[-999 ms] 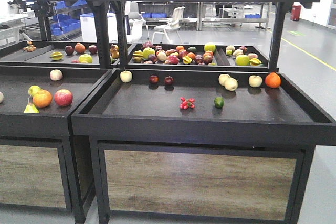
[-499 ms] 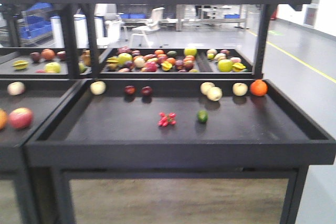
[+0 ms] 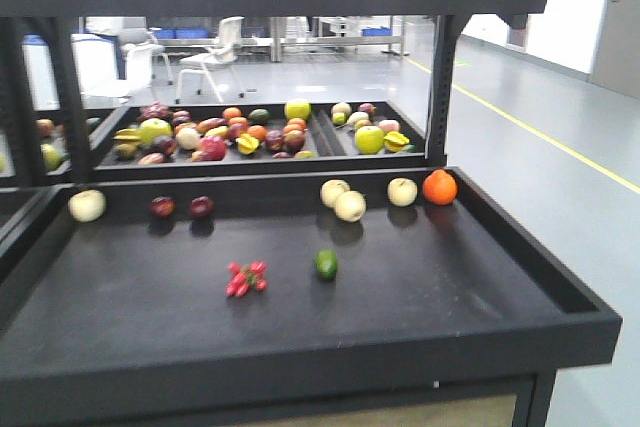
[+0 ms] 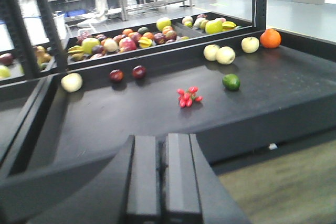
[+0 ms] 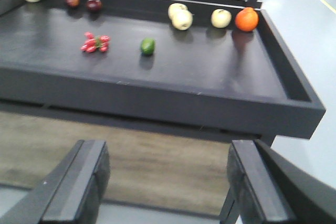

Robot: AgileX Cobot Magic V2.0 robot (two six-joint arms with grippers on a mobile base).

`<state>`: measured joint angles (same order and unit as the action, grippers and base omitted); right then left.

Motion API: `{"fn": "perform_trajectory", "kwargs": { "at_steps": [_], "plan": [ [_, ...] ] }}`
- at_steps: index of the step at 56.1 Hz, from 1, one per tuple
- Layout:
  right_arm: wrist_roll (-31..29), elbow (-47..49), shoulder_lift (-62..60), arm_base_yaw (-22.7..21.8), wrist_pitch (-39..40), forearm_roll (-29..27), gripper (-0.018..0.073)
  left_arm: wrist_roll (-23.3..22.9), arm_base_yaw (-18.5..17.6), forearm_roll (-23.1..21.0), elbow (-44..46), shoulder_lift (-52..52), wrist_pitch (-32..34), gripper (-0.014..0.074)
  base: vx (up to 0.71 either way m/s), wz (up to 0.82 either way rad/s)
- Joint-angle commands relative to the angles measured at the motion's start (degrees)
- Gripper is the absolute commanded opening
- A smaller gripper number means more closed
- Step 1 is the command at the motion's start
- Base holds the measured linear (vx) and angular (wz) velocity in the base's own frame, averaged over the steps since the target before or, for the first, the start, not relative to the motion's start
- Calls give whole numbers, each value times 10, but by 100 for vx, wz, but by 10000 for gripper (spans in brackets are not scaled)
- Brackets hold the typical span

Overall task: Pick snacks and fruit into basket
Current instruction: 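Drive up to the lower fruit tray and stop in front of it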

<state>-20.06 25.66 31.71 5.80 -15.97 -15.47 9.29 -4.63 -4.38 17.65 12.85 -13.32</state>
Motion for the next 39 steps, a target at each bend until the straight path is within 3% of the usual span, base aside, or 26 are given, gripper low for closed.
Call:
{"fn": "perform_trajectory", "kwargs": {
  "at_steps": [1, 39],
  "plan": [
    [-5, 18, 0, -4, 44, -1, 532, -4, 1, -2, 16, 5, 45, 80, 47, -20],
    [-5, 18, 0, -4, 44, -1, 532, -4, 1, -2, 16, 5, 45, 80, 45, -8]
  ]
}}
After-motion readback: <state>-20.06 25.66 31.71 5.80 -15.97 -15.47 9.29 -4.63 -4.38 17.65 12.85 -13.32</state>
